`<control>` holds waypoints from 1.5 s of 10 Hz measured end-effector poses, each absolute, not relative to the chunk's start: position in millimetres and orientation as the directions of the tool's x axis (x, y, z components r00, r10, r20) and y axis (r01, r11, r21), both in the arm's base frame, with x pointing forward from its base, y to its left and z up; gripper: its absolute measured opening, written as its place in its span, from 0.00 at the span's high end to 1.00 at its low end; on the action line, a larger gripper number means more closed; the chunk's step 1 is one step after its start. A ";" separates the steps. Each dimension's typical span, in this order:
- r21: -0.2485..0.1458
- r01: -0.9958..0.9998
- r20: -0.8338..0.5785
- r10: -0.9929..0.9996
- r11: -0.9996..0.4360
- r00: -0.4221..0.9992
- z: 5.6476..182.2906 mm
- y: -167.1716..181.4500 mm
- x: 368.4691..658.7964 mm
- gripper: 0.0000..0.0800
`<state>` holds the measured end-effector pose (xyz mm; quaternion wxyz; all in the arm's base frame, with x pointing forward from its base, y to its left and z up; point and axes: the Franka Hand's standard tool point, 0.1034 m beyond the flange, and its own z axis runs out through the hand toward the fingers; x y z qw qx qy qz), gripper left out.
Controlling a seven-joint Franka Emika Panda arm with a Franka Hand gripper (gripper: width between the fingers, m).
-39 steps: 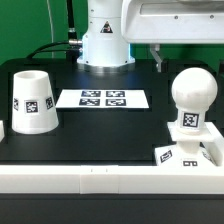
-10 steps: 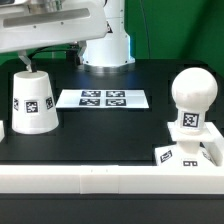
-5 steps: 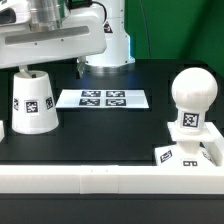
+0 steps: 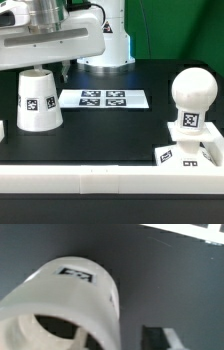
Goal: Assemble lamp
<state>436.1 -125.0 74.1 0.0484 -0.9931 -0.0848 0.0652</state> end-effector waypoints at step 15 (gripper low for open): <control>-0.232 -0.138 -0.155 -0.103 -0.963 0.982 180.9 -7.9 572.0 0.94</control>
Offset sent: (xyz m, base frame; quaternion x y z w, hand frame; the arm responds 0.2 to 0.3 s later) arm 0.0101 0.0163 0.0015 0.0229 0.0068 0.0105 0.9997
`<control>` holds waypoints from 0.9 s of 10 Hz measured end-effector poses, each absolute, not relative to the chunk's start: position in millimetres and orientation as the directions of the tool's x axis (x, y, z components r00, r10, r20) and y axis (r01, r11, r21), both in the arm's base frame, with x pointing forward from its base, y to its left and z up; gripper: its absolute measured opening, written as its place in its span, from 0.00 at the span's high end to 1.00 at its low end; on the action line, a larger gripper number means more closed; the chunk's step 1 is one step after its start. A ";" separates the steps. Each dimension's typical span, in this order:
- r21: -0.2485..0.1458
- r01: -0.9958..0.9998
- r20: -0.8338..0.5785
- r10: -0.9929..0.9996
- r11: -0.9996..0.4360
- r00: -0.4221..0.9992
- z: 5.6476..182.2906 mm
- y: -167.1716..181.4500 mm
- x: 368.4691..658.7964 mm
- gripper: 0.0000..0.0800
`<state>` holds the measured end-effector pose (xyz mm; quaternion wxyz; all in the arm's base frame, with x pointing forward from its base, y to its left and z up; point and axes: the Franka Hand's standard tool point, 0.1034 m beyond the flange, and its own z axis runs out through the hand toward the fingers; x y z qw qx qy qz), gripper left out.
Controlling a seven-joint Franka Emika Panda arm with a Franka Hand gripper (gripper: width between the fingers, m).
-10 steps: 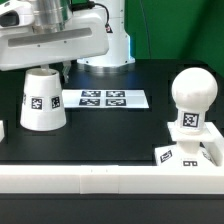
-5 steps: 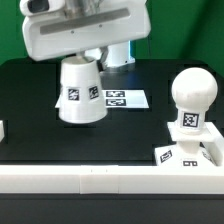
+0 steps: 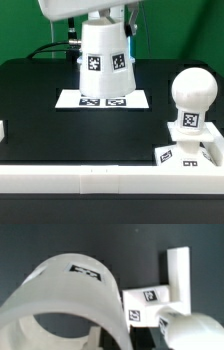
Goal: Assemble lamp
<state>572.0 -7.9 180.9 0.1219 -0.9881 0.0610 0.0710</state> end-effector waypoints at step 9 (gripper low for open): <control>-0.239 -0.230 -0.171 -0.193 -0.943 0.966 220.7 43.2 599.1 0.94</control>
Offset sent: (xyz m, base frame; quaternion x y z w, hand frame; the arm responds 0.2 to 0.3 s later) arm 0.0000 0.0000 0.0000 0.0000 0.0000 0.0000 1.0000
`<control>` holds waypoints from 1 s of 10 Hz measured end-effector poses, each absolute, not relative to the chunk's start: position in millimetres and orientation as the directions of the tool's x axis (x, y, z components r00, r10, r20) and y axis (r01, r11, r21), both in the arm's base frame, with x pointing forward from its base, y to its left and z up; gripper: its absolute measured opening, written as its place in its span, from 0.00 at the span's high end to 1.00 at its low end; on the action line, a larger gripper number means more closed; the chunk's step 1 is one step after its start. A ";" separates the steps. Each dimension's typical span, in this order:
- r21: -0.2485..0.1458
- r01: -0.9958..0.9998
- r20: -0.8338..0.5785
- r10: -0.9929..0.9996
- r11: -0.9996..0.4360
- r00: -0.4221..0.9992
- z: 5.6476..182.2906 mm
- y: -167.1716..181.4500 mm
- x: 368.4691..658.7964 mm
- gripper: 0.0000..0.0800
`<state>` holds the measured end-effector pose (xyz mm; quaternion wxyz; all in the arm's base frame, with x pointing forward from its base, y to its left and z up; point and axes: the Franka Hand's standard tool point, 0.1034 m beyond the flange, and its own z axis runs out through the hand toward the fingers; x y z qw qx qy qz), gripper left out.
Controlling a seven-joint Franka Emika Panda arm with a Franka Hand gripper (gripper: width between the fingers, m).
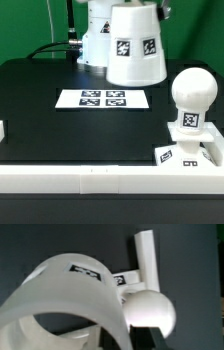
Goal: Assemble lamp
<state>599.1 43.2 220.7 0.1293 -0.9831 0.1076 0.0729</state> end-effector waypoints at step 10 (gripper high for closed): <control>-0.198 -0.338 -0.248 -0.287 -0.920 0.925 177.2 109.7 633.0 0.94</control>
Offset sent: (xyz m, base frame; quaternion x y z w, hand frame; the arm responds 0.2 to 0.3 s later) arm 0.0299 0.0189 0.0102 0.0002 0.0073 0.0346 0.9994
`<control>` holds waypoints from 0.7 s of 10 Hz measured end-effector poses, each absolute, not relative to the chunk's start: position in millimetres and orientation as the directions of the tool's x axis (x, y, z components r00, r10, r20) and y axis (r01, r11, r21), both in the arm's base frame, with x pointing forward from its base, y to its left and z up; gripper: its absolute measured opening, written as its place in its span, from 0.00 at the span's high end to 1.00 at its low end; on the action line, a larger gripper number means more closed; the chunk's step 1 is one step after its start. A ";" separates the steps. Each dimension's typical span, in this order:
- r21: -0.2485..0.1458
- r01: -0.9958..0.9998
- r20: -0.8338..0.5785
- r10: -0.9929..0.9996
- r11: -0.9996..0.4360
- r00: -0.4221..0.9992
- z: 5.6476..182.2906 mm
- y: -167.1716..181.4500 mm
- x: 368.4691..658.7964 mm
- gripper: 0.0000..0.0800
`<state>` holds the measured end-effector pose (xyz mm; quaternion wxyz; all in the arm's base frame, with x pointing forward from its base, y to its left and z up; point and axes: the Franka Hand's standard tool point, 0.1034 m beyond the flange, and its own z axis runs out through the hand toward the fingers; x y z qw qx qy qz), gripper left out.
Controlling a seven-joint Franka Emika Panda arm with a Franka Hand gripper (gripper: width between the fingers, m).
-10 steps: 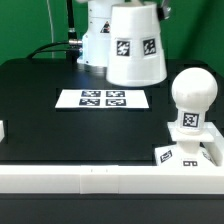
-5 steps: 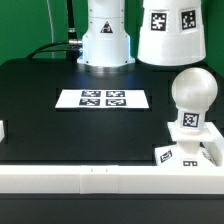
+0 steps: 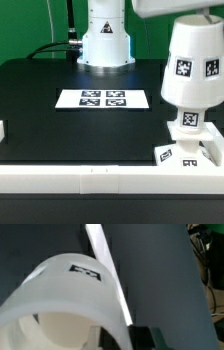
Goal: Assemble lamp
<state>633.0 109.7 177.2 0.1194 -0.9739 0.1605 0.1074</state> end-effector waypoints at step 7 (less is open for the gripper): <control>-0.190 -0.335 -0.263 -0.281 -0.923 0.923 148.6 104.7 630.6 0.94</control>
Offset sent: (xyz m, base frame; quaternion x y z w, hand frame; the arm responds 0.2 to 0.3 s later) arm -0.0021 -0.0058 -0.0272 -0.0225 -0.0086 -0.0097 0.9997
